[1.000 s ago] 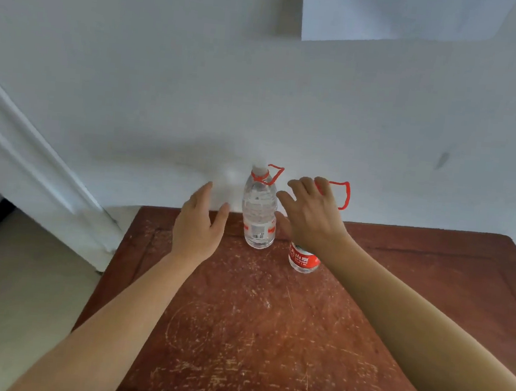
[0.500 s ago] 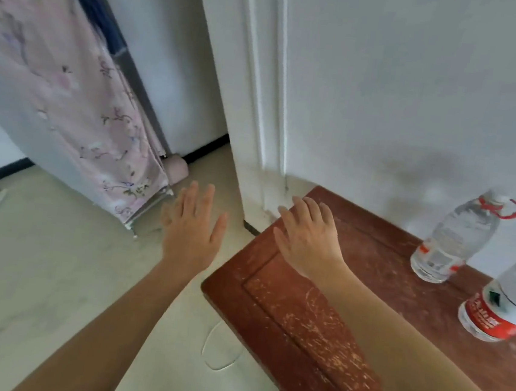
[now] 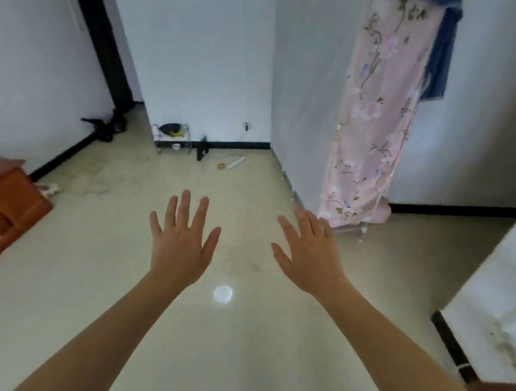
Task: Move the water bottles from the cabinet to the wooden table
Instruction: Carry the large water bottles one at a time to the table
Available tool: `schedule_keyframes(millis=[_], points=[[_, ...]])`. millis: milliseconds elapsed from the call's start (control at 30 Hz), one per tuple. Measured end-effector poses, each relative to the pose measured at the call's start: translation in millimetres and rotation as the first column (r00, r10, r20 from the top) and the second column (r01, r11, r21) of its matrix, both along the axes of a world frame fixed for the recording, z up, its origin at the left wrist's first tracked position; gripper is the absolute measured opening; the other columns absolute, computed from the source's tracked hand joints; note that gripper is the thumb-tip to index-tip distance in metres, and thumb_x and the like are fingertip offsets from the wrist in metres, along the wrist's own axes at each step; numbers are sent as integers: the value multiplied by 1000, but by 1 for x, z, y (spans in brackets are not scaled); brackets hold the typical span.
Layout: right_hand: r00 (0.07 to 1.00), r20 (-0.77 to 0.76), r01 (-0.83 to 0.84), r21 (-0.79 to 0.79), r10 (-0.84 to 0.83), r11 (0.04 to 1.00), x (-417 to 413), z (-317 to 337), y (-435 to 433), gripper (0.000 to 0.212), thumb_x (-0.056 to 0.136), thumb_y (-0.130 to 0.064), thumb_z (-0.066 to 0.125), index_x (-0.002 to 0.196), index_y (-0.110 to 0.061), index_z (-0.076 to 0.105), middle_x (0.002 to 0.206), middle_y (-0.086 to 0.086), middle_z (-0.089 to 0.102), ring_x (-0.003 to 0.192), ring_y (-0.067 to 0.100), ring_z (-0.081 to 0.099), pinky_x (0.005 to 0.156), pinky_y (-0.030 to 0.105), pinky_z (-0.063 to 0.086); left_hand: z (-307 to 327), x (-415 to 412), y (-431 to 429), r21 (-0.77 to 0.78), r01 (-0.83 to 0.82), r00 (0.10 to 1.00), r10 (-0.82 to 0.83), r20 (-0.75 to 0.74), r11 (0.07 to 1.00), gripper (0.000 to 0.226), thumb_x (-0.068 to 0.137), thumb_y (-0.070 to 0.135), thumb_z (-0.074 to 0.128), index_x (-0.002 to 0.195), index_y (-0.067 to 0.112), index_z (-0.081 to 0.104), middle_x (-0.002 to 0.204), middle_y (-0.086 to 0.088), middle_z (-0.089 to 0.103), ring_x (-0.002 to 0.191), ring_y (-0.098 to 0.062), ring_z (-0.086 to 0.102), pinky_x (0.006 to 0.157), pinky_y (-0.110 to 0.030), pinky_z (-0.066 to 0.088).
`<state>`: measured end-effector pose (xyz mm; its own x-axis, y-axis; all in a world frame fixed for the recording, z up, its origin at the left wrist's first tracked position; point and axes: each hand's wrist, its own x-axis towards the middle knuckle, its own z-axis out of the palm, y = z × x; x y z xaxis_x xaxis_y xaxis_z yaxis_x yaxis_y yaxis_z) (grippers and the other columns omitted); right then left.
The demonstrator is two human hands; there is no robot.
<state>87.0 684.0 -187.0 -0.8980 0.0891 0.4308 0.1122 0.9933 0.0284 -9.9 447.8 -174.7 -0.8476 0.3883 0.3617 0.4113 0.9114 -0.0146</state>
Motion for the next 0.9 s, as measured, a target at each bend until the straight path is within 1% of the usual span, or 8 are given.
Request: schedule_keyframes(millis=[167,233,300,367,533,667,767,900], points=[[971,-8,-238,-1,238,971,-111,2,-103,62,102,-52,44,153,-17,44,159,22,35,145,41,37,114,56,35,-1,-57,-127,62,-300,954,298,37,952,72,99,64,10,160,26,5,168,-10,0,154,-34,1,121,-63,10],[945,7,-327,-4,327,945,-149,-4,-143,63,103,-52,44,154,-17,42,161,22,32,147,42,33,115,57,34,-9,-70,-166,100,-400,916,396,63,911,72,98,64,8,160,27,3,168,-8,-3,154,-33,-1,121,-62,7],[909,3,-416,-34,417,909,-188,-13,-177,63,102,-51,46,154,-16,42,161,23,32,146,43,34,115,57,35,-19,-81,-198,82,-478,877,471,93,874,73,96,66,4,159,29,-1,168,-7,-6,154,-31,-4,122,-61,7],[866,9,-499,-56,500,865,-240,-22,-214,63,101,-50,48,153,-15,44,160,24,34,144,44,37,113,57,37,-28,-101,-233,87,-546,837,538,103,833,73,96,66,5,159,29,2,168,-6,-4,154,-31,-3,122,-61,7],[778,-29,-626,-125,628,770,-374,-19,-297,68,102,-56,35,156,-15,38,162,23,28,146,44,32,115,57,35,-19,-179,-307,74,-664,747,664,34,744,72,98,65,15,159,26,16,168,-9,7,154,-32,6,121,-62,8],[712,-60,-695,-203,699,690,-467,1,-357,72,101,-61,29,158,-17,34,163,22,25,148,43,30,116,56,35,15,-252,-351,64,-735,676,737,9,675,72,97,65,11,159,28,11,168,-8,7,154,-31,5,121,-62,11],[648,-92,-756,-199,756,624,-537,23,-404,72,102,-62,28,160,-19,28,165,21,21,149,42,27,117,55,33,41,-306,-382,79,-759,645,763,-44,646,68,99,63,19,158,28,17,167,-8,11,154,-30,9,121,-61,11],[560,-92,-817,-226,823,531,-602,28,-477,73,102,-63,29,161,-21,21,166,20,16,151,41,22,119,53,30,41,-343,-430,128,-825,552,833,-30,551,68,100,62,21,159,27,16,167,-8,11,154,-30,10,121,-60,9]])
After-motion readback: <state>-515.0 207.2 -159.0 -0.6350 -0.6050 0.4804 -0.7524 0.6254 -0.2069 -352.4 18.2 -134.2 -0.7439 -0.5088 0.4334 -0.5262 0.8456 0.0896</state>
